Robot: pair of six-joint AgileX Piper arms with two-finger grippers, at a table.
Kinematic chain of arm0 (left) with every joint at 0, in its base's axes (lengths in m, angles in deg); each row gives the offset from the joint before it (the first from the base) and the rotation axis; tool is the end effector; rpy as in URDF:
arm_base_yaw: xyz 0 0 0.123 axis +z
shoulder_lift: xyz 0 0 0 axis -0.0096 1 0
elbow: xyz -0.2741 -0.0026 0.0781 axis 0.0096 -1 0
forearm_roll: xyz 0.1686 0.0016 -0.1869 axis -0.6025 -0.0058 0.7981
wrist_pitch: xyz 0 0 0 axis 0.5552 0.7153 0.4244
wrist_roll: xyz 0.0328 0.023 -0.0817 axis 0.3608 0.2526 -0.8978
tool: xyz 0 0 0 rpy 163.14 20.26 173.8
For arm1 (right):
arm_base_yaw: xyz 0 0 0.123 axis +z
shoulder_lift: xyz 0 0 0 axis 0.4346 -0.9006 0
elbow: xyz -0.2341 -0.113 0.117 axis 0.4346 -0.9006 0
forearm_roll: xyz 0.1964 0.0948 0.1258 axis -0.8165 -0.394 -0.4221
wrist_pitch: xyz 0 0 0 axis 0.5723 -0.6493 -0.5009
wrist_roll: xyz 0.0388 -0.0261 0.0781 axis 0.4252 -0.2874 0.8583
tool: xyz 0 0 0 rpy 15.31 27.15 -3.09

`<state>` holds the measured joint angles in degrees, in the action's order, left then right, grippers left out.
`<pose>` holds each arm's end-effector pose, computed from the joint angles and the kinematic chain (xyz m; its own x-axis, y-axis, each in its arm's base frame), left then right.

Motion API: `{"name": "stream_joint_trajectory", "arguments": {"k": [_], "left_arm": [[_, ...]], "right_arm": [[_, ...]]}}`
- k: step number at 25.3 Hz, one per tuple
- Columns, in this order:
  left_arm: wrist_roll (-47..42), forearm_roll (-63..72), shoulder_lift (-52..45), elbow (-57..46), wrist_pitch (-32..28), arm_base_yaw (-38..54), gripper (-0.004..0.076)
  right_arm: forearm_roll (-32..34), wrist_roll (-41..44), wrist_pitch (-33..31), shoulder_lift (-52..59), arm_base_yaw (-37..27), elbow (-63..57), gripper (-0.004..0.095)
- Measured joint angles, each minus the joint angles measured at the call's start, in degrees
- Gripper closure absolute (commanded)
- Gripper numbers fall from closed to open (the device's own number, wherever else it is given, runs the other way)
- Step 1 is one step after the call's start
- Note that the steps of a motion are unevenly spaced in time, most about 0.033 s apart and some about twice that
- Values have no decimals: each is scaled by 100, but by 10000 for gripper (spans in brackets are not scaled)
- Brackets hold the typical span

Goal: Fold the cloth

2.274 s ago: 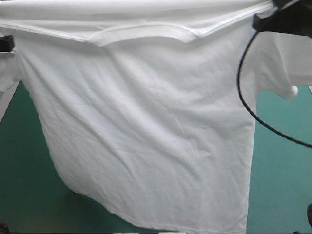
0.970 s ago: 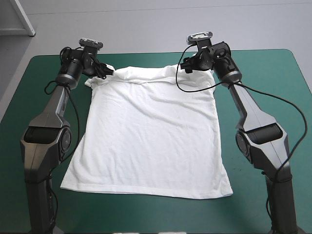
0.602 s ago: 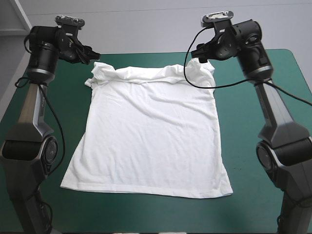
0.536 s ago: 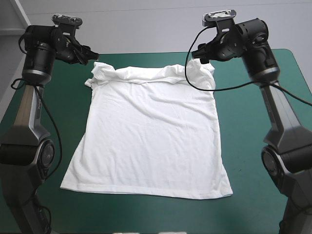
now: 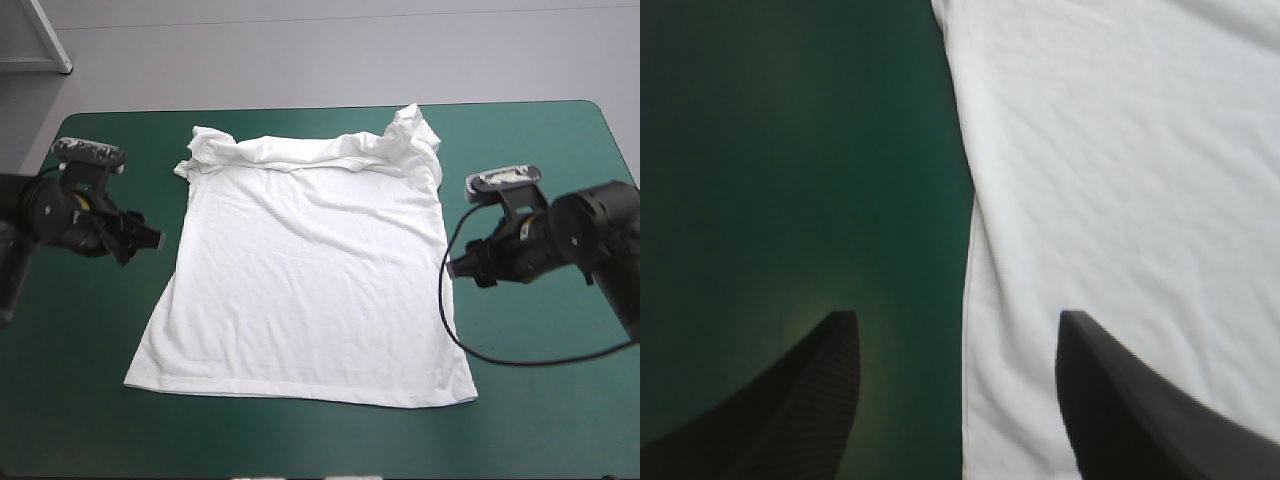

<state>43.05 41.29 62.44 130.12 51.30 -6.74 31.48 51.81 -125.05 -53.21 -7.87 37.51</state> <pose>0.2277 -0.0194 0.4107 -0.8180 0.2250 -0.5294 0.1894 0.9743 0.1215 0.2123 0.0718 0.3827 -0.8552 -0.2346 -0.4621 -0.2885 0.9562 0.0485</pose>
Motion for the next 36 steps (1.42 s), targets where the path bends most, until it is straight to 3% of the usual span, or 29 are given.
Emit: {"name": "stream_joint_trajectory", "arguments": {"k": [5, 10, 12, 24, 27, 30, 34, 36], "left_arm": [[0, 0, -1276, -1495, 0, 0, 302], [-24, -24, -1151, -3116, -160, 0, 302], [-89, 191, -1083, -3638, -595, 0, 302], [-1049, -303, -860, -4962, -2173, 0, 302], [-1070, -256, -637, -4985, -2333, 0, 314], [-1065, -159, -369, -4879, -2339, 0, 421], [-957, 99, -117, -4760, -2236, 0, 701], [-923, 265, -57, -4732, -2207, 0, 726]], "right_arm": [[-2, -10, 0, 1070, 0, -1212, 360], [-64, -10, 5, 1312, 0, -1457, 360], [-202, -10, 5, 1363, 0, -1457, 360], [-447, -51, 5, 1395, 0, -1457, 360], [-447, -56, 5, 1395, 0, -1457, 360], [-449, -56, 5, 1395, 0, -1461, 360], [-454, -56, 19, 1387, 0, -1616, 360], [-465, -56, 19, 1322, 0, -1779, 360]]}}
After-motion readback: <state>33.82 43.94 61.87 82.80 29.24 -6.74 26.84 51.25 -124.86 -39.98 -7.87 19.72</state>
